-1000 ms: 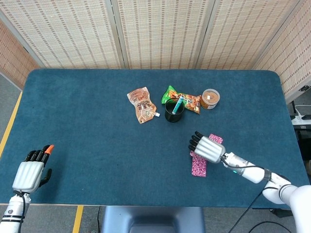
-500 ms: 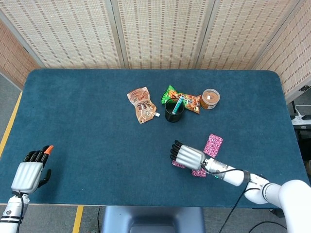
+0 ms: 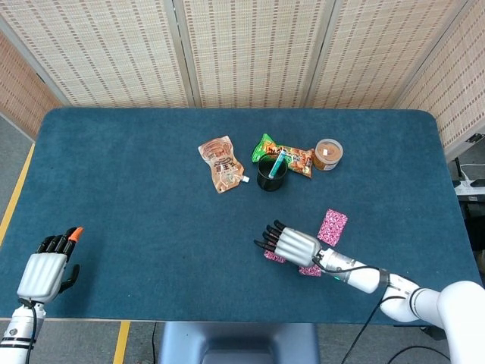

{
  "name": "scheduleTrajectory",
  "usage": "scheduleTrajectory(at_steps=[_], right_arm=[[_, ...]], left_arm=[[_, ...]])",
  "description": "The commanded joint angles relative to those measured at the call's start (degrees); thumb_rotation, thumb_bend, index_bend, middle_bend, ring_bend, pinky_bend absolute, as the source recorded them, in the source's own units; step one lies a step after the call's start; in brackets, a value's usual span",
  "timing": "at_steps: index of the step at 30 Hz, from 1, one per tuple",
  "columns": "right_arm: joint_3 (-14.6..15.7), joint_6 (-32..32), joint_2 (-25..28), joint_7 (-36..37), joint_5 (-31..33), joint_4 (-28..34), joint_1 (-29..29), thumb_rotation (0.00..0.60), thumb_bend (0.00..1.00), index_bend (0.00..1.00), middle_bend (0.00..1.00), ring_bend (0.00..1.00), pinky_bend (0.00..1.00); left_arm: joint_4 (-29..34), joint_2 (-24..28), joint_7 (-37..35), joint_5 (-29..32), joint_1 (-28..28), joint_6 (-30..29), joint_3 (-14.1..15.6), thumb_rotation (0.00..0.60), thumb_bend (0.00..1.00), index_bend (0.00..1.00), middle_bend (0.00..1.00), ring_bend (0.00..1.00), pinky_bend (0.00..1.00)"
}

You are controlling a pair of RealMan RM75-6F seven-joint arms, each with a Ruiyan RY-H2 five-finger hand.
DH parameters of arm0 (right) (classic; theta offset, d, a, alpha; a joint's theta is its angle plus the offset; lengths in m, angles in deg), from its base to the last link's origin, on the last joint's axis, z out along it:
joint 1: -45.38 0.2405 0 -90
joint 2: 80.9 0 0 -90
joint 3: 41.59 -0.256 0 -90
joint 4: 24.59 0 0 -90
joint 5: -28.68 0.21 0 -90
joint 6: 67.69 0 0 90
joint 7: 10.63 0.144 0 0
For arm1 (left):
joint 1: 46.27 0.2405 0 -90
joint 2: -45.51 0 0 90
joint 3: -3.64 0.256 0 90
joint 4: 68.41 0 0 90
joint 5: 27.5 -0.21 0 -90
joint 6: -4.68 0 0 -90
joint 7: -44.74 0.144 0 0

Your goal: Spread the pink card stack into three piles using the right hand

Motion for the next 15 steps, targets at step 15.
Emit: scheduleTrajectory(at_steps=[15], right_arm=[[-5.54,27.99,14.15,-7.21,22.51,21.63,-29.32,0.600,0.21,0.00,0.03,0.00,0.08]], left_arm=[[-3.54,-1.34,-4.24,-4.75,0.62,-4.82,-0.44,0.600,0.47,0.00,0.02,0.09,0.18]])
